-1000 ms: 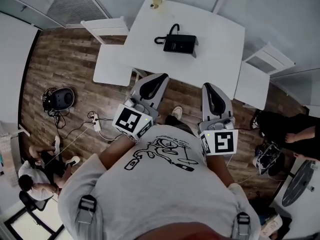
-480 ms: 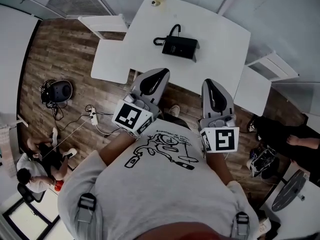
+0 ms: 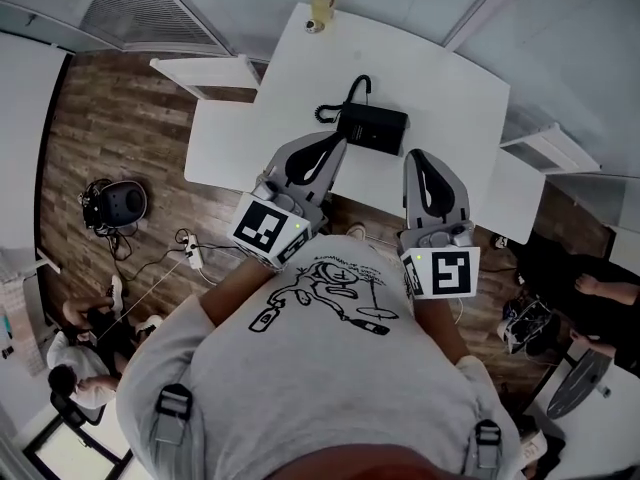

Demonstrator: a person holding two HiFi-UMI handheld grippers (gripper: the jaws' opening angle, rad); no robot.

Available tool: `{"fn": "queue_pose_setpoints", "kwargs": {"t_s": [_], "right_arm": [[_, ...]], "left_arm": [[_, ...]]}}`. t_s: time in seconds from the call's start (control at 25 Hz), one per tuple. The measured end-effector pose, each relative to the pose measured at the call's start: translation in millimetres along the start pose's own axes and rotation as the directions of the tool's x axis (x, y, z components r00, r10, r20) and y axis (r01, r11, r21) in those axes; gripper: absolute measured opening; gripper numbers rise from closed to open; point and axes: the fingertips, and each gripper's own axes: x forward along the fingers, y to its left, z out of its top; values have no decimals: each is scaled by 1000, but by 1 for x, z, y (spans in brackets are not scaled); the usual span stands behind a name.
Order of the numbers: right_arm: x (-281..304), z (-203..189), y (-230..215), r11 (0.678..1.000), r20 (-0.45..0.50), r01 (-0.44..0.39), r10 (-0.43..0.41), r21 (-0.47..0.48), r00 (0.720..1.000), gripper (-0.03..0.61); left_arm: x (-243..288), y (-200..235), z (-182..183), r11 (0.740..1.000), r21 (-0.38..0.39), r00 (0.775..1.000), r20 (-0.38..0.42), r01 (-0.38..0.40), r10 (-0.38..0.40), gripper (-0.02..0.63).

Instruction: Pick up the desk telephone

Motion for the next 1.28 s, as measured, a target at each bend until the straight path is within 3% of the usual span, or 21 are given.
{"fn": "queue_pose_setpoints", "kwargs": {"t_s": [0.44,0.64,0.84,1.12,1.28], "right_arm": [[83,6,-10,998,-4,65,-65,8,998,6],[90,3,-21,997,-8,70,-69,21,998,6],[87,-6,-38,996,-32,59,-57,59,998,6],[69,-16,-65,996,-54,60,-56,69,997,6],[69,-27,-73,995,-57,54,-50,80,997,8]], "left_arm": [[40,74,15,997,2,997,-24,77,-77,5],[52,76,14,996,1,995,-39,87,-87,5],[68,64,10,989,-49,990,-27,139,-141,5],[87,49,3,992,-37,992,-40,122,-123,5],[95,53,-17,987,-89,988,-71,131,-137,5]]}}
